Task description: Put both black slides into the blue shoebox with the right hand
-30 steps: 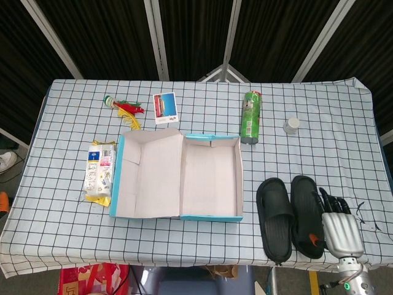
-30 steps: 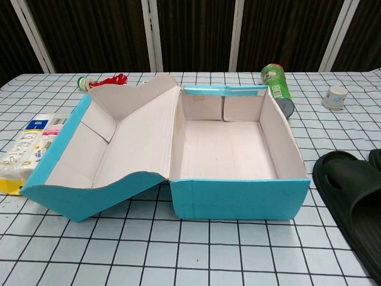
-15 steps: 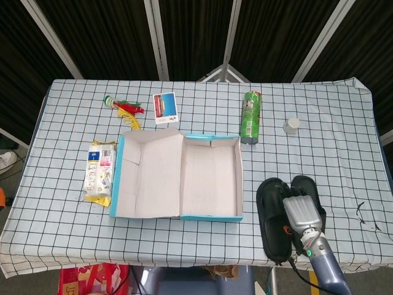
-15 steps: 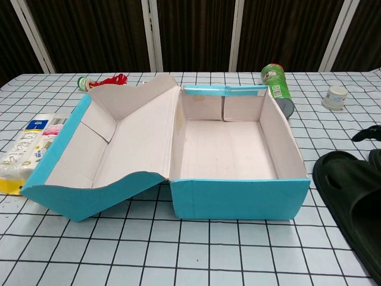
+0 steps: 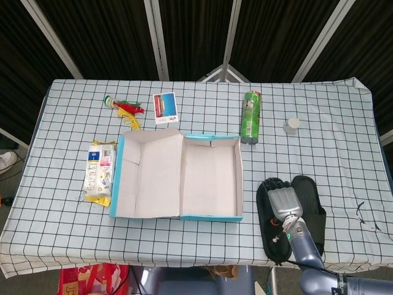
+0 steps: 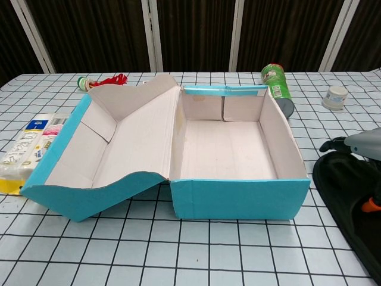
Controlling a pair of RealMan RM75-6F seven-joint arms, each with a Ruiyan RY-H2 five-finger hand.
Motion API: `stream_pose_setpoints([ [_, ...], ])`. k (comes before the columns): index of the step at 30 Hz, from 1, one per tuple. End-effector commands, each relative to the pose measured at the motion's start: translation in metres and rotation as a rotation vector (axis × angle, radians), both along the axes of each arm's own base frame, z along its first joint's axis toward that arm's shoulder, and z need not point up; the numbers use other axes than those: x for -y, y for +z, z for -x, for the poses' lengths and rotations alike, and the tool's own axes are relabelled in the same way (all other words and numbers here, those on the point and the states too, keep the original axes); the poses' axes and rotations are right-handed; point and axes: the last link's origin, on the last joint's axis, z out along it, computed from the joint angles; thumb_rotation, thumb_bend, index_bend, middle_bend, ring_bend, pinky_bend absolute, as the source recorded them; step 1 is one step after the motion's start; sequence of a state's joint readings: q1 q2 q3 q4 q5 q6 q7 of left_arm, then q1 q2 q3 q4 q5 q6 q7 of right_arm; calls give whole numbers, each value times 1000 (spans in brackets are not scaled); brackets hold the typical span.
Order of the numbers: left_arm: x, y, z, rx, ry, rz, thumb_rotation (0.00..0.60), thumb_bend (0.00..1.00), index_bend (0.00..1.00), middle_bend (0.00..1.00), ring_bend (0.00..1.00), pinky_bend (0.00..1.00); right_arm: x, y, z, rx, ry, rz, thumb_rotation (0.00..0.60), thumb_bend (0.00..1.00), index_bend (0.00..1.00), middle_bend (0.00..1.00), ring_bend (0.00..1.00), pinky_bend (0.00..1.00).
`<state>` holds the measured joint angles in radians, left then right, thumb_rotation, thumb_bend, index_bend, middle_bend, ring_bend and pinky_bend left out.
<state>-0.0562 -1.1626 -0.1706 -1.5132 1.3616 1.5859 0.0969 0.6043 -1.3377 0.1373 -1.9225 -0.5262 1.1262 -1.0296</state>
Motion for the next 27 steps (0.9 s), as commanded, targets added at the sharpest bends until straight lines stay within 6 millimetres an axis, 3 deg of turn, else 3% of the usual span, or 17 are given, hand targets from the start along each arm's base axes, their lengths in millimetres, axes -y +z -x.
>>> stream_pose_setpoints([
  [1, -1, 0, 1, -1, 5, 0, 600, 726, 141, 42, 0, 0, 5, -2, 3, -3, -18, -5, 600, 190, 78, 57, 131, 119],
  [4, -2, -1, 1, -4, 8, 4, 600, 726, 141, 42, 0, 0, 10, -2, 8, -19, -27, -10, 600, 191, 92, 62, 131, 119],
  [6, -2, -1, 1, -6, 8, 5, 600, 726, 141, 42, 0, 0, 12, -2, 9, -23, -28, -14, 600, 191, 131, 116, 140, 119],
  [8, -2, -1, 2, -6, 9, 3, 600, 726, 142, 42, 0, 0, 14, -2, 10, -22, -22, -17, 600, 194, 179, 211, 184, 119],
  [10, -3, -1, 2, -7, 10, 4, 600, 726, 142, 42, 0, 0, 14, -3, 10, -10, -20, -26, 600, 222, 231, 296, 289, 135],
  [14, -3, -2, 1, -5, 9, 6, 600, 726, 144, 42, 0, 0, 13, -5, 9, 46, -32, -45, 600, 263, 298, 354, 385, 165],
  [18, -2, -1, 1, -4, 6, 3, 600, 726, 147, 42, 0, 0, 12, -6, 13, 39, -20, -59, 600, 326, 351, 431, 463, 174],
  [24, -2, 0, 2, 0, 6, 2, 600, 726, 147, 42, 0, 0, 12, -6, 13, 79, -1, -41, 600, 505, 513, 571, 572, 232],
  [27, -2, -1, 1, 1, 6, 4, 600, 726, 148, 43, 0, 0, 13, -3, 11, 87, 24, -23, 600, 518, 528, 583, 581, 238],
])
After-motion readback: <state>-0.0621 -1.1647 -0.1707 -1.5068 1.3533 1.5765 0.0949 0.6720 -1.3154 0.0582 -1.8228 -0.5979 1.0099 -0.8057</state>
